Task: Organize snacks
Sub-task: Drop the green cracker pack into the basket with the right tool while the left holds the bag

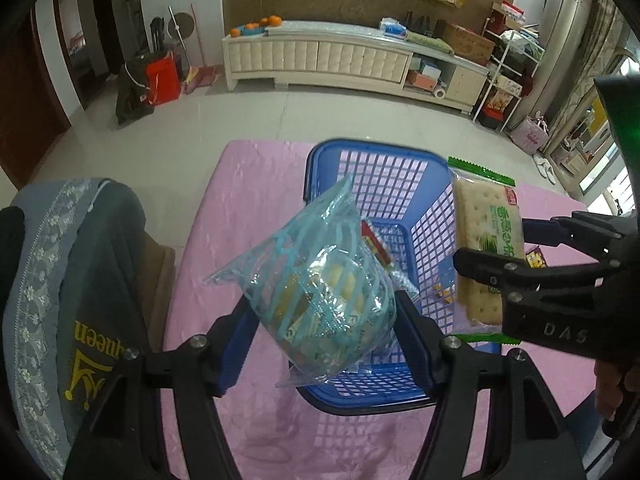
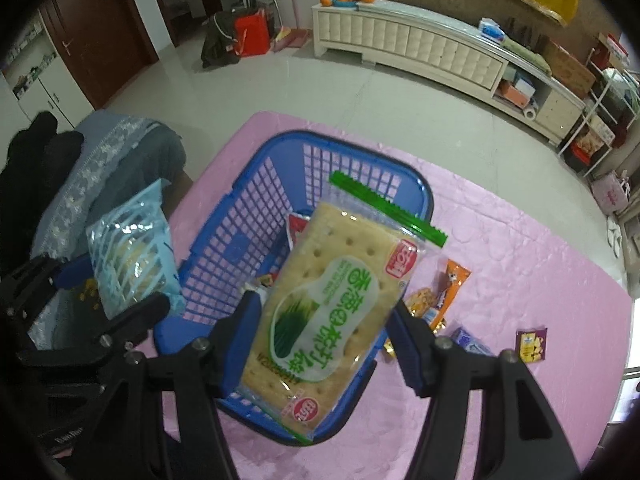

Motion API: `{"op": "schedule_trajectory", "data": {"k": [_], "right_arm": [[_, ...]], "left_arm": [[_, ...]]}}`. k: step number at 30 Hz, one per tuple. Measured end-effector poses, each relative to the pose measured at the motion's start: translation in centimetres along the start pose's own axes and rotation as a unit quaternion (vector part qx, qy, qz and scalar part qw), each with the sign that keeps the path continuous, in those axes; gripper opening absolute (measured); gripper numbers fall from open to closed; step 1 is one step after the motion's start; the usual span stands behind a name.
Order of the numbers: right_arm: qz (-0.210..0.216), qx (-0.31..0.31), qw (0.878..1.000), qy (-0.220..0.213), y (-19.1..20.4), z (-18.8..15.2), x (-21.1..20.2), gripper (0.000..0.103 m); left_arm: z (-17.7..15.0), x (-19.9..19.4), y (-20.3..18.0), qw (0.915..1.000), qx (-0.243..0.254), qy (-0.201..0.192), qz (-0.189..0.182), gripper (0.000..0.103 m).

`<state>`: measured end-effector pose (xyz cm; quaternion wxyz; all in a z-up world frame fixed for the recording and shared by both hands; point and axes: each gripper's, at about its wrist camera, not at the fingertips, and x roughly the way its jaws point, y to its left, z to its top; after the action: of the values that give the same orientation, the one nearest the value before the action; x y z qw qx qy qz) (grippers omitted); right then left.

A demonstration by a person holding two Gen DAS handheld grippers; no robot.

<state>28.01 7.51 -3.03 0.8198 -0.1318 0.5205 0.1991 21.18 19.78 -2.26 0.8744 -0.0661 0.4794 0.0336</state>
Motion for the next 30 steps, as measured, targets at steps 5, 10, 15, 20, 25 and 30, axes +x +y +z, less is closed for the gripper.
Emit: {"op": "schedule_trajectory", "data": {"k": [5,10,15,20,25,30], "right_arm": [[-0.030,-0.030,0.999,0.000,0.8,-1.3,0.9,0.067],[-0.038,-0.052,0.998,0.007,1.4,-2.6,1.5,0.068],[-0.041,-0.059,0.997,-0.005,1.6,-3.5,1.5,0.067],[-0.036,-0.048,0.998,-0.025,1.4,-3.0,0.7,0.067],[-0.019,-0.042,0.999,-0.024,1.7,-2.1,0.3,0.067],[-0.003,-0.032,0.999,-0.018,1.4,-2.2,-0.3,0.068]], "left_arm": [[-0.9,1.0,0.0,0.9999,-0.002,0.014,-0.001,0.064],[-1.3,0.7,0.1,0.9999,0.000,0.017,0.001,0.064],[-1.4,0.1,0.4,0.9999,0.004,0.012,0.004,0.064],[-1.5,-0.2,0.7,0.9999,0.001,0.010,0.005,0.064],[-1.5,-0.3,1.0,0.9999,-0.002,0.012,0.004,0.064],[-1.5,-0.5,0.9,0.9999,-0.006,0.012,0.003,0.064]]}}
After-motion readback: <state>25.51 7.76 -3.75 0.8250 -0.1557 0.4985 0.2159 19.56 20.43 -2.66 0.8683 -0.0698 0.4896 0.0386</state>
